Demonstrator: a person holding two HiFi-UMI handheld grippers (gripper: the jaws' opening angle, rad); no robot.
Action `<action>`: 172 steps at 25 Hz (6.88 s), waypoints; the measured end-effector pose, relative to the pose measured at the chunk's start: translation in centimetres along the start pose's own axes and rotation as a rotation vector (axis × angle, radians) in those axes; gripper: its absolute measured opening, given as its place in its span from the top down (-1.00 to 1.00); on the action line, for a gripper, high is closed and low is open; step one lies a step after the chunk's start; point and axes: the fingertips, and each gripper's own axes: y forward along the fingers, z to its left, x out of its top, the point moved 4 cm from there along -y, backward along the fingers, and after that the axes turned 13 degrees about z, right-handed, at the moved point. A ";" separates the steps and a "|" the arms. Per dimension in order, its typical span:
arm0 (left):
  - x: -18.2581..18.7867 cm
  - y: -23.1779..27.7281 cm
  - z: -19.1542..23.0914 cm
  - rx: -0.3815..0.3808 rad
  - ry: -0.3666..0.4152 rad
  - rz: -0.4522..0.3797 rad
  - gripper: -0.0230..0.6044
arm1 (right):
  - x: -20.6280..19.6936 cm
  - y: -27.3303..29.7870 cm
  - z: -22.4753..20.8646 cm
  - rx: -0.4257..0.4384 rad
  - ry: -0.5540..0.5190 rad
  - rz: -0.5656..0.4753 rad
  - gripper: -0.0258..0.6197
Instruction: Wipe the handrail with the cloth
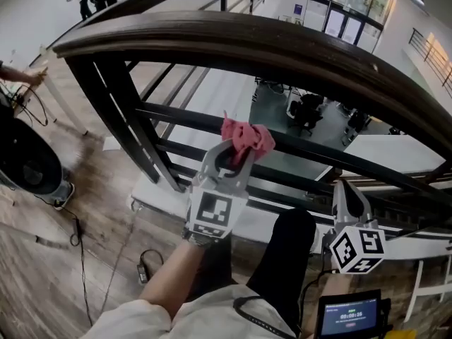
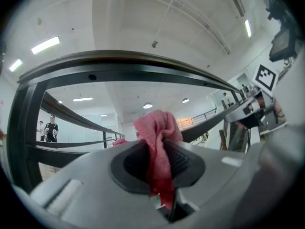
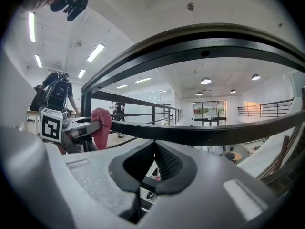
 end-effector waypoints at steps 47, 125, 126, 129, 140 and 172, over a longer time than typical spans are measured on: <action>-4.4 -7.8 19.3 0.536 -0.002 0.196 0.67 | 0.0 3.8 3.4 0.101 -0.060 0.077 0.91; 7.8 7.2 -12.6 -0.033 -0.012 0.284 0.68 | -3.5 -8.1 -14.9 0.007 0.019 -0.020 0.91; 8.1 7.5 -13.3 -0.039 0.006 0.281 0.68 | -3.7 -8.4 -15.2 0.006 0.019 -0.018 0.91; 8.9 8.2 -15.7 -0.063 0.049 0.277 0.68 | -4.0 -9.0 -16.2 0.007 0.017 -0.012 0.91; 10.1 10.5 -22.1 -0.110 0.027 0.275 0.68 | -4.3 -10.2 -20.0 0.021 -0.007 -0.004 0.91; 11.4 11.2 -27.6 -0.309 0.128 0.218 0.68 | -4.7 -10.8 -17.4 -0.068 0.026 0.012 0.91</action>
